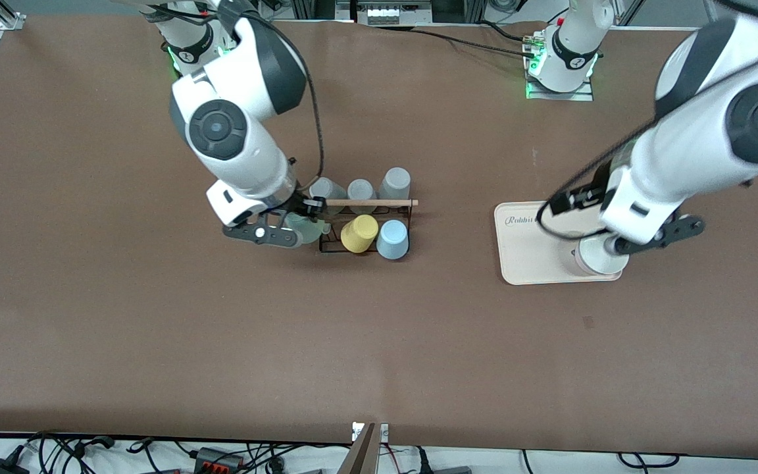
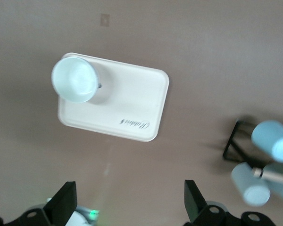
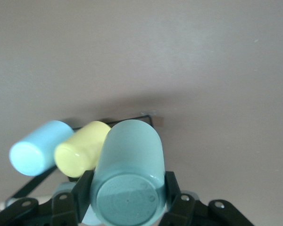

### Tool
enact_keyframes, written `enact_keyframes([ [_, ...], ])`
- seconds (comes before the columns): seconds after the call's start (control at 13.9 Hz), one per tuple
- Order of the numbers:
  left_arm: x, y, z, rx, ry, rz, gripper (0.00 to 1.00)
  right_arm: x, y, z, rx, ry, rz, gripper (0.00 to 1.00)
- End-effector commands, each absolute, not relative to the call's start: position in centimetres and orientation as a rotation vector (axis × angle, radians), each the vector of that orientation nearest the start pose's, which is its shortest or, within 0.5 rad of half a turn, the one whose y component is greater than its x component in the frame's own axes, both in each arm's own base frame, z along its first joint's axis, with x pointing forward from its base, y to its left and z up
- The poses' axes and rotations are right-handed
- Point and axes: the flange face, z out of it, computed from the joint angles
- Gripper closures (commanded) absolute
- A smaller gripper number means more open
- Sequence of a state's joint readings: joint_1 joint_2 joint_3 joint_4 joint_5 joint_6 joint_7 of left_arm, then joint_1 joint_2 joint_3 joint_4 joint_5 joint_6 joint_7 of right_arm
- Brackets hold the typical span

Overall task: Hang scattered cups on rack with three cups
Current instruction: 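Hang the green cup on the rack with the right gripper while the left withdraws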

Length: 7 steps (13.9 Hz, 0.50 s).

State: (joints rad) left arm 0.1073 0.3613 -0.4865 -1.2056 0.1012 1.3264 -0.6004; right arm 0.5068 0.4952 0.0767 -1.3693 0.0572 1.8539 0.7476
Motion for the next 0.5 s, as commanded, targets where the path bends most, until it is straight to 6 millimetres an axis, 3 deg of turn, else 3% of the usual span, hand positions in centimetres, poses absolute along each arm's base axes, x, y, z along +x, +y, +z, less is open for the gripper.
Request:
enact_keyframes([
  [0.0,58.3,-14.4,59.0,-3.036,-0.307,0.346,0.0,59.5,40.0,42.5,-3.047,0.341,0.046,0.74],
  [0.14,56.3,-14.3,57.7,-3.002,-0.292,0.362,0.0,59.3,40.7,40.6,-3.097,0.328,0.031,0.74],
  [0.29,56.0,-12.0,57.1,-3.091,-0.194,0.366,0.0,59.4,40.8,39.3,-3.114,0.319,0.035,0.74],
  [0.43,54.5,-10.9,56.6,-3.104,-0.183,0.358,0.0,59.3,40.9,38.1,-3.122,0.316,0.056,0.74],
])
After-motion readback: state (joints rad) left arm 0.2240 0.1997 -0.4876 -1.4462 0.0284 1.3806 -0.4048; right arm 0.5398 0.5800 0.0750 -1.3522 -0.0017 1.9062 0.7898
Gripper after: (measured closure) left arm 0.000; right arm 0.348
